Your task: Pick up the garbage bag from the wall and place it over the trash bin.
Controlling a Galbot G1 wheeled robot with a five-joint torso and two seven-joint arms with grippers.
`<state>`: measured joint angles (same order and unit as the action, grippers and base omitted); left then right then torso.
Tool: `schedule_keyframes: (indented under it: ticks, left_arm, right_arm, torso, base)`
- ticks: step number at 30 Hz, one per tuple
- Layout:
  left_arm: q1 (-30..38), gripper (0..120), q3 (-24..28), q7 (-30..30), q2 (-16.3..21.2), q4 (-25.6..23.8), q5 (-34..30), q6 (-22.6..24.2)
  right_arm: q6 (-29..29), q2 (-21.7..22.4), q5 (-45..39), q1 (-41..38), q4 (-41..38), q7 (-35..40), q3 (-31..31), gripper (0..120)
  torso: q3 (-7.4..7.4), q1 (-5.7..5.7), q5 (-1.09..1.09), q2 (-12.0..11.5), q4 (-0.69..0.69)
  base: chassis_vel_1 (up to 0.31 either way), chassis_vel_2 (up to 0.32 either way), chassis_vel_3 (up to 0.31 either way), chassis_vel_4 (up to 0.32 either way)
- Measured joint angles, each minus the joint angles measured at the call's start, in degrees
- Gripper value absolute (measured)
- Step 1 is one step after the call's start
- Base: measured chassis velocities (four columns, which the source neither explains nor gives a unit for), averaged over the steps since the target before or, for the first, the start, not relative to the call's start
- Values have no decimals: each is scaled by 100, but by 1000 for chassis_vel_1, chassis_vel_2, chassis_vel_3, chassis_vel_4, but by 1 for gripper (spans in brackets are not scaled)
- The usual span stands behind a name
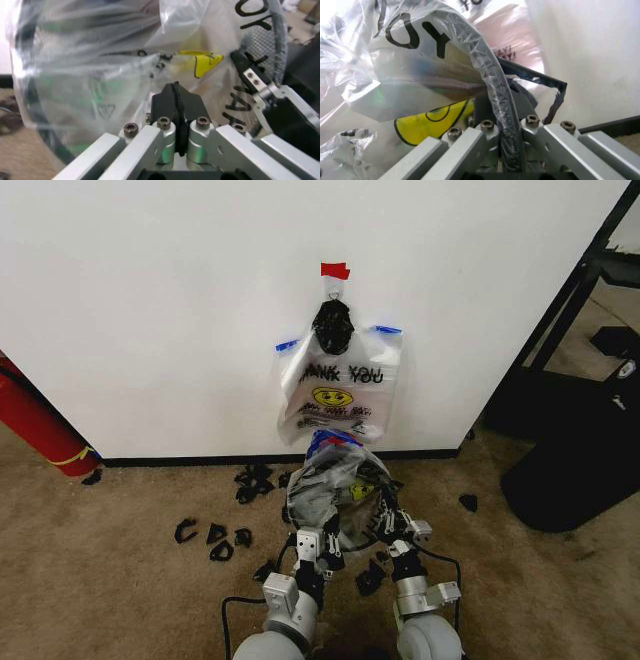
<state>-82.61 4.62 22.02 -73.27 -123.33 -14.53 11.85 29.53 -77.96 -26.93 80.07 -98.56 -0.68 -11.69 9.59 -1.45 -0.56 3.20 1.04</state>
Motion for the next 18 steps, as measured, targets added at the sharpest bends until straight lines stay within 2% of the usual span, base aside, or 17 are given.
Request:
schedule_keyframes:
  ticks: [6, 12, 18]
  left_arm:
    - [77, 0, 18, 201, -30, -127, 192, 251]
    - [165, 0, 4, 321, -80, -134, 227, 402]
    - [98, 0, 71, 442, -351, -1, 402, 446]
  right_arm:
    - [-163, 59, 8, -91, 0, 26, 165, 0]
    - [-481, 317, 157, -152, -43, -11, 271, 0]
    - [-763, 694, 290, -322, -263, 37, 385, 0]
  torso:
    - [0, 0, 0, 0, 0]
    - [0, 0, 0, 0, 0]
    - [0, 0, 1, 0, 0]
  base:
    - [0, 0, 0, 0]
    - [0, 0, 0, 0]
    - [0, 0, 0, 0]
